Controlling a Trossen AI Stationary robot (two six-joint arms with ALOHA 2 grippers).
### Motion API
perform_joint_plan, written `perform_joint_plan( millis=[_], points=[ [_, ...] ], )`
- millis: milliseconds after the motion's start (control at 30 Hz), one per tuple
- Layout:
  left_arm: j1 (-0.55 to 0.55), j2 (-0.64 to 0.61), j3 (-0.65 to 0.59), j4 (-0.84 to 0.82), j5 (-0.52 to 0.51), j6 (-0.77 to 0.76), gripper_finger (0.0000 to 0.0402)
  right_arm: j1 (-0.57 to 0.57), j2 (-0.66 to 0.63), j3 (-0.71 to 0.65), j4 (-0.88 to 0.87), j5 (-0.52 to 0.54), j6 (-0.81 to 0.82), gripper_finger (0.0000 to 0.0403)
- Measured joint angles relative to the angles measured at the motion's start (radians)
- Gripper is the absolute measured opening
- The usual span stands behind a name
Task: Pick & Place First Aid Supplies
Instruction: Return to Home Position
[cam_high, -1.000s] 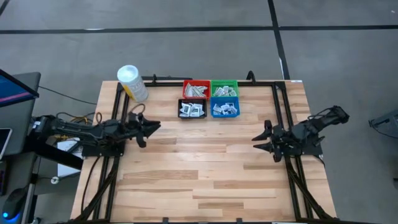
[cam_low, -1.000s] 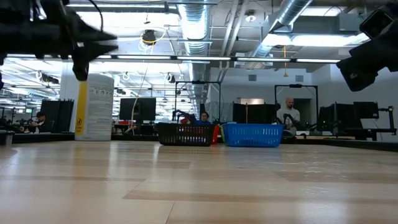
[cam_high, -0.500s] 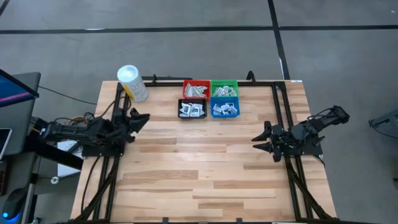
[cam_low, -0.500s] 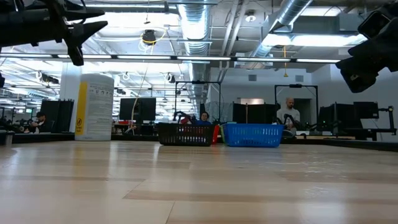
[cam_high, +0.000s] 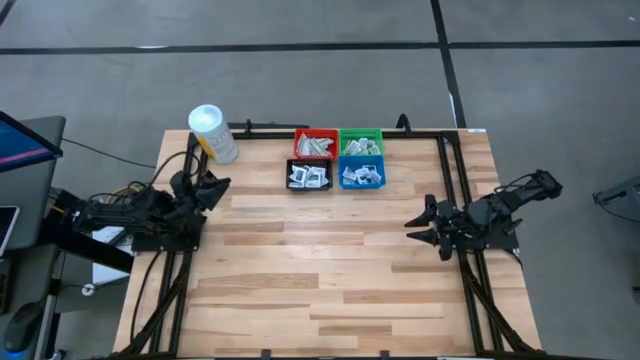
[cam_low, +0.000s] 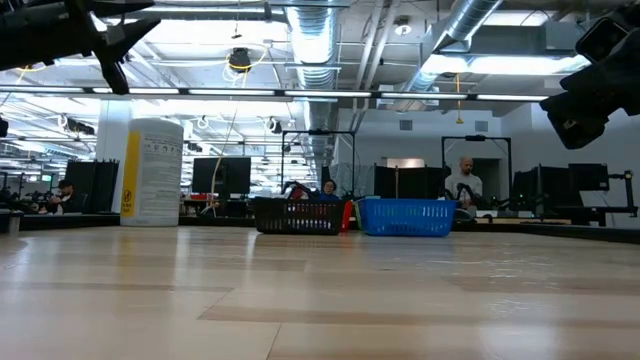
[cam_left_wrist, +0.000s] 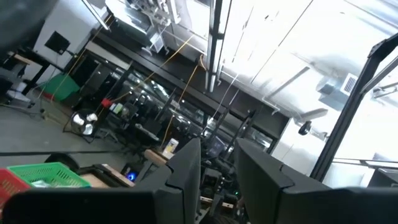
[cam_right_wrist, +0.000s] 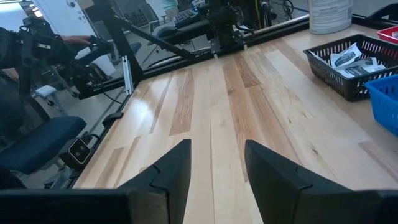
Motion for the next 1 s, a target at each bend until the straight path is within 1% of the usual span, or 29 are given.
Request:
perform_joint_plan(
  millis=[233, 333, 367, 433, 467, 533, 667, 733, 833, 1000],
  points=[
    [0.0, 0.0, 0.0, 0.0, 0.0, 0.0, 0.0099, 0.0, 0.0, 0.0, 0.0, 0.0, 0.0, 0.0145],
    [-0.001, 0.0, 0.0, 0.001, 0.003, -0.027, 0.0099, 0.0, 0.0, 0.0, 0.0, 0.0, 0.0, 0.0143],
    [-0.001, 0.0, 0.0, -0.005, 0.003, 0.016, 0.0099, 0.0, 0.0, 0.0, 0.0, 0.0, 0.0, 0.0142],
    [-0.004, -0.001, 0.0, -0.064, 0.016, 0.137, 0.0099, 0.0, 0.0, 0.0, 0.0, 0.0, 0.0, 0.0141],
    [-0.007, -0.001, 0.0, -0.113, 0.031, 0.171, 0.0099, 0.0, 0.0, 0.0, 0.0, 0.0, 0.0, 0.0141],
    [-0.008, -0.001, 0.0, -0.217, 0.054, 0.186, 0.0099, 0.0, 0.0, 0.0, 0.0, 0.0, 0.0, 0.0141],
    [-0.008, -0.001, -0.001, -0.422, 0.053, 0.203, 0.0099, 0.0, 0.0, -0.001, 0.0, 0.0, -0.001, 0.0145],
    [-0.008, -0.001, 0.0, -0.439, 0.06, 0.236, 0.0099, 0.0, 0.0, -0.001, 0.0, 0.0, 0.0, 0.0146],
    [-0.008, -0.001, 0.0, -0.443, 0.106, 0.309, 0.0099, 0.0, 0.0, -0.001, 0.0, 0.0, -0.001, 0.0145],
    [-0.008, -0.001, 0.0, -0.443, 0.119, 0.33, 0.0099, 0.0, 0.0, -0.001, 0.0, 0.0, -0.001, 0.0141]
  ],
)
